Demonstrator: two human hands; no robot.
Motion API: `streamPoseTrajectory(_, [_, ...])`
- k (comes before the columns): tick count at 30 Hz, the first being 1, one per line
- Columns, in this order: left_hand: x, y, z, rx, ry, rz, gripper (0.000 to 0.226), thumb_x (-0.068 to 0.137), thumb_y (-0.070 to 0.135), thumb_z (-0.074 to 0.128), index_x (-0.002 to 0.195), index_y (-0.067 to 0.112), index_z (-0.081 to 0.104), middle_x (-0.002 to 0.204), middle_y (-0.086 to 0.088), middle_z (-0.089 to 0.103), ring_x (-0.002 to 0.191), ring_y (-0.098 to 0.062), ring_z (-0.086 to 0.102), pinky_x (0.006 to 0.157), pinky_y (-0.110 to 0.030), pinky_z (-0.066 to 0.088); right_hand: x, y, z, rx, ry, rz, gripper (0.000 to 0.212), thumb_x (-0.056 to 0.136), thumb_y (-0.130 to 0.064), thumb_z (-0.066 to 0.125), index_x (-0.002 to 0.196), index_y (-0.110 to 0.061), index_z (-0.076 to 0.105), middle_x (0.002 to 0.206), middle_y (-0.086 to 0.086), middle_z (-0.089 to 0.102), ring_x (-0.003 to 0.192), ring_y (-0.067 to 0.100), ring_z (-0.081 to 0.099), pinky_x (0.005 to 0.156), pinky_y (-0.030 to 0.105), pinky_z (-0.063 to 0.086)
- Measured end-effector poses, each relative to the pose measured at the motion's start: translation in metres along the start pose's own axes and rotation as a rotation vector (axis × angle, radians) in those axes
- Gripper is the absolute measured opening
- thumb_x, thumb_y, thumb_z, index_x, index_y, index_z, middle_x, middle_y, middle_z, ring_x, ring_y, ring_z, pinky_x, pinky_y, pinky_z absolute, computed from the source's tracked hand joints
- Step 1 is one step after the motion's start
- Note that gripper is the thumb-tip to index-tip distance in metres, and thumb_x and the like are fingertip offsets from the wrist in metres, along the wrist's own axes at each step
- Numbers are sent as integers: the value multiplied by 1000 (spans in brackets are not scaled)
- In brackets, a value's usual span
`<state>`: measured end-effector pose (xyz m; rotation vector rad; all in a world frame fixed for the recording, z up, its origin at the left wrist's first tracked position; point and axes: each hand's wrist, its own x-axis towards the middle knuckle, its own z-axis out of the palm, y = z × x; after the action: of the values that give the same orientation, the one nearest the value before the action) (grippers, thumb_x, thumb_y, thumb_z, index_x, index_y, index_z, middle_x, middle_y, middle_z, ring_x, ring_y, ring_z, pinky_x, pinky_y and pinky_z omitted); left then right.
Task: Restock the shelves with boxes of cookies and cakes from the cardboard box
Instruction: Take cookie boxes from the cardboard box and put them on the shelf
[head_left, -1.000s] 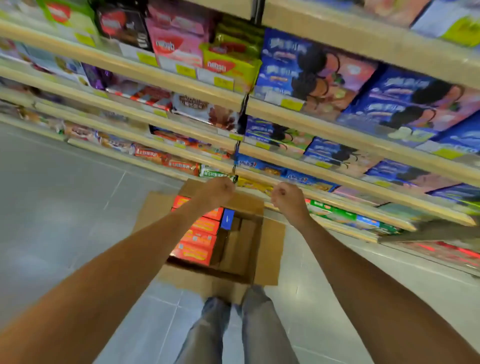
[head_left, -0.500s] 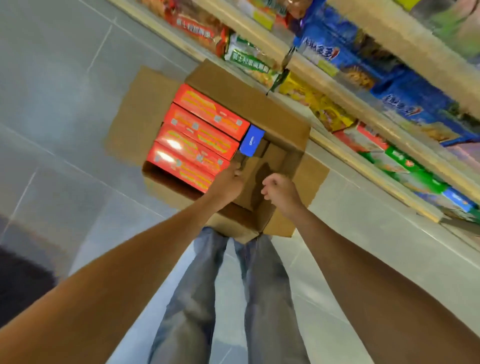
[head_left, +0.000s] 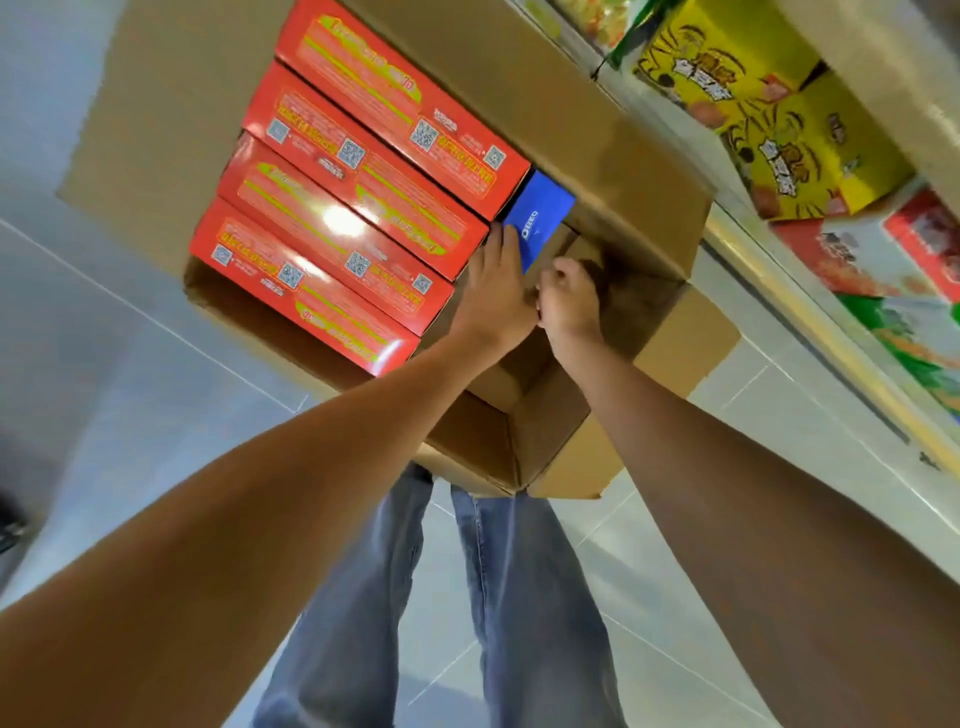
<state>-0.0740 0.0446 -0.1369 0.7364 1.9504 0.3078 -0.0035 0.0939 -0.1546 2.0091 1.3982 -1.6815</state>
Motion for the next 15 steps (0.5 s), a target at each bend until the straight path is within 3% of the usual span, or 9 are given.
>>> streamPoseTrajectory(3, [-4, 0, 9, -104, 125, 41, 61, 81, 1, 43, 141, 4, 34, 138, -13, 46, 130, -31, 30, 107, -39, 32, 15, -1, 5, 155, 108, 23, 42, 94, -36, 54, 121, -4, 52, 96, 3, 60, 83, 17, 57, 73, 27, 42])
streamPoseTrajectory(5, [-6, -3, 17, -263, 99, -21, 55, 77, -9, 38, 131, 2, 43, 125, -10, 59, 125, -27, 36, 103, -33, 32, 24, 7, 0, 195, 185, 106, 55, 87, -39, 64, 126, -3, 48, 107, 7, 61, 94, 22, 60, 78, 27, 43])
streamPoseTrajectory(7, [-8, -8, 26, -308, 33, -93, 56, 76, -13, 33, 130, 1, 43, 127, -8, 59, 129, -23, 35, 103, -27, 29, 30, 20, -11, 103, 225, 182, 60, 82, -35, 69, 129, -4, 47, 119, 12, 61, 105, 27, 60, 83, 30, 45])
streamPoseTrajectory(10, [-16, -16, 33, -280, 12, -111, 54, 77, -10, 33, 129, 2, 44, 126, -9, 59, 130, -26, 41, 106, -35, 35, 33, 31, -27, 42, 213, 195, 47, 77, -31, 69, 117, -8, 57, 99, 6, 62, 90, 27, 61, 76, 33, 49])
streamPoseTrajectory(12, [-25, -20, 31, -282, -3, -127, 51, 81, -6, 34, 129, 5, 45, 126, -11, 58, 127, -28, 44, 106, -44, 39, 22, 31, -37, -8, 188, 167, 36, 76, -31, 67, 105, -13, 56, 87, 0, 57, 86, 26, 58, 80, 37, 52])
streamPoseTrajectory(15, [-41, -11, 16, -233, -6, -100, 47, 85, -3, 40, 131, 5, 46, 130, -15, 54, 125, -30, 46, 103, -41, 41, -4, 32, -56, -126, 107, 103, 37, 78, -29, 69, 109, -12, 58, 93, 2, 56, 94, 28, 60, 87, 43, 54])
